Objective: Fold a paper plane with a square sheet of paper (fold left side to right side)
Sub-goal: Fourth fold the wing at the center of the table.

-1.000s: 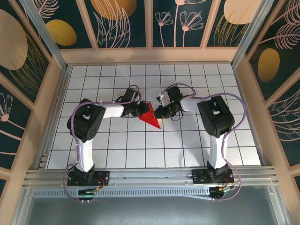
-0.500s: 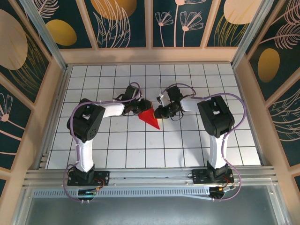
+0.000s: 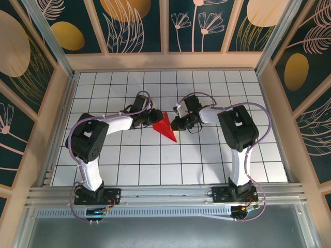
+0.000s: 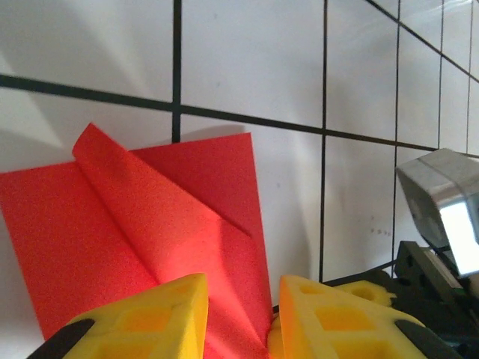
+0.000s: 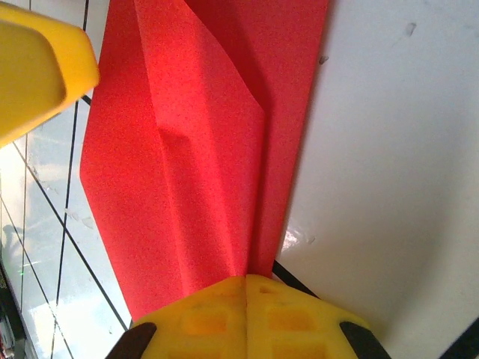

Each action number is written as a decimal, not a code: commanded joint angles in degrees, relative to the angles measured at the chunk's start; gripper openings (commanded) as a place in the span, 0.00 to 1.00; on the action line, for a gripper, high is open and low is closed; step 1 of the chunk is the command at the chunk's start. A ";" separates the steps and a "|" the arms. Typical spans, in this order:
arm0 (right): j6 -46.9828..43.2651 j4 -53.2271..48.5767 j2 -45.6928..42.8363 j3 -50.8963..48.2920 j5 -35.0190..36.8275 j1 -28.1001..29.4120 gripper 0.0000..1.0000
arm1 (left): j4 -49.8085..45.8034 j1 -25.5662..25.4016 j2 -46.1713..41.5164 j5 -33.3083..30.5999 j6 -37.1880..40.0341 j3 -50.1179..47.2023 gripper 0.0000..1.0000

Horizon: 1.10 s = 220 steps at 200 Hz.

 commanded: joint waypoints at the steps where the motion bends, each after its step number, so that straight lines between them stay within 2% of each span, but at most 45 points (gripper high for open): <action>1: 0.50 -0.69 0.49 -2.18 2.39 0.71 0.00 | 1.82 0.04 -0.15 -0.96 -0.80 -0.64 0.31; 220: 3.35 4.47 -4.13 -5.62 0.11 0.60 0.00 | 1.85 0.03 3.29 -2.23 -3.41 -3.89 0.32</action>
